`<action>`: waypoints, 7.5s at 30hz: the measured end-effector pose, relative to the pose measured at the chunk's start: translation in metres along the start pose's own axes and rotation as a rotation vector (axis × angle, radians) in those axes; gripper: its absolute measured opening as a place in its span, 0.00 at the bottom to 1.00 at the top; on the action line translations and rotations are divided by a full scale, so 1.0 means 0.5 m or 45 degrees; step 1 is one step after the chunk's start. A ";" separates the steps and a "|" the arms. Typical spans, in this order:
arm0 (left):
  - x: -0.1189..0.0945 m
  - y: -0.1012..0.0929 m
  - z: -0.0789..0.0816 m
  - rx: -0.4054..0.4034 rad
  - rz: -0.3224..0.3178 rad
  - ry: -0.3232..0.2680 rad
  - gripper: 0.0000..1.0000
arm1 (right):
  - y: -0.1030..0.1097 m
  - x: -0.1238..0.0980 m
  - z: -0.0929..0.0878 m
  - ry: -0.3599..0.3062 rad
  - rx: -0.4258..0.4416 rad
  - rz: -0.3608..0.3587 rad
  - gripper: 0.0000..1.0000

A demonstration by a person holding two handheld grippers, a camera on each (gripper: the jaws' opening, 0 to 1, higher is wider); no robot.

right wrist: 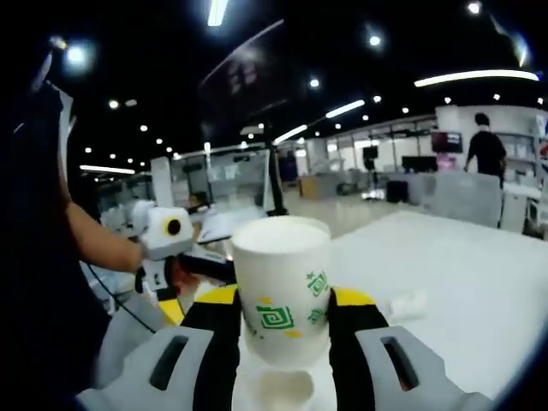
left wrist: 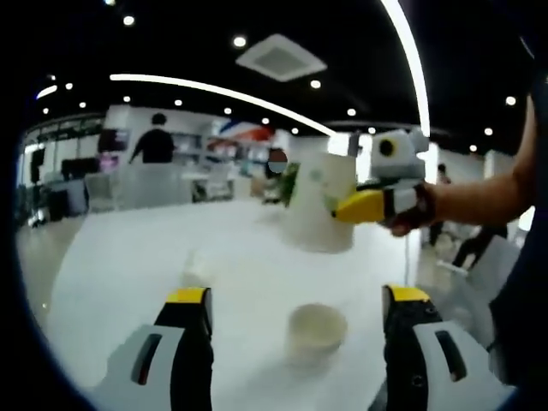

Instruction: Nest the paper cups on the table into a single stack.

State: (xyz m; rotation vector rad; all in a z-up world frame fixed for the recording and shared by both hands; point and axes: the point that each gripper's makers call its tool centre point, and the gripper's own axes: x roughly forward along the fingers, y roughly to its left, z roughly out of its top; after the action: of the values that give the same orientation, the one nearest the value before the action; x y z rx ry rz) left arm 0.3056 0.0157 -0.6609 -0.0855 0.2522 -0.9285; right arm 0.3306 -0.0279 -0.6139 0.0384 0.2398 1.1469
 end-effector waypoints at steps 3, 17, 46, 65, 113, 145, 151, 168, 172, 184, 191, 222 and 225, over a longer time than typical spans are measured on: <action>0.002 -0.023 0.006 -0.035 -0.066 -0.013 0.59 | 0.013 -0.001 0.013 -0.068 0.004 0.011 0.37; -0.004 -0.072 0.041 -0.183 -0.215 -0.115 0.32 | 0.065 0.003 0.005 -0.095 0.002 0.075 0.36; -0.046 -0.110 0.104 -0.205 -0.456 -0.108 0.00 | 0.089 -0.013 -0.027 -0.016 0.051 0.181 0.38; -0.068 -0.120 0.091 -0.145 -0.516 0.031 0.00 | 0.086 -0.042 -0.005 -0.076 0.136 0.162 0.42; 0.046 -0.119 0.119 0.957 -0.356 1.526 0.00 | -0.039 -0.211 -0.149 0.044 -0.042 -0.337 1.00; 0.073 -0.104 0.005 0.849 -0.347 1.583 0.00 | -0.031 -0.249 -0.155 0.042 -0.045 -0.366 1.00; 0.081 -0.093 -0.016 0.822 -0.336 1.579 0.00 | -0.032 -0.248 -0.160 0.052 -0.038 -0.368 1.00; 0.086 -0.090 -0.097 0.824 -0.376 1.628 0.00 | -0.041 -0.257 -0.172 0.060 0.001 -0.387 0.99; 0.090 -0.084 -0.109 0.849 -0.391 1.631 0.00 | -0.042 -0.258 -0.176 0.064 0.009 -0.392 0.98; 0.095 -0.085 -0.162 0.866 -0.419 1.628 0.00 | -0.042 -0.253 -0.178 0.072 0.018 -0.398 0.97; 0.099 -0.085 -0.181 0.840 -0.419 1.609 0.00 | -0.038 -0.250 -0.187 0.085 0.022 -0.395 0.96; 0.101 -0.076 -0.187 0.700 -0.389 1.374 0.49 | -0.037 -0.242 -0.194 0.092 0.044 -0.392 0.96; 0.111 -0.079 -0.165 0.600 -0.360 1.264 0.55 | -0.039 -0.242 -0.191 0.089 0.042 -0.396 0.96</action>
State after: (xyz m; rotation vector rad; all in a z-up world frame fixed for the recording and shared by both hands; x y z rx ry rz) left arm 0.2856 -0.0492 -0.7435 0.8138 0.9433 -1.2350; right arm 0.2814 -0.1543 -0.6896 -0.0102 0.3152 0.8354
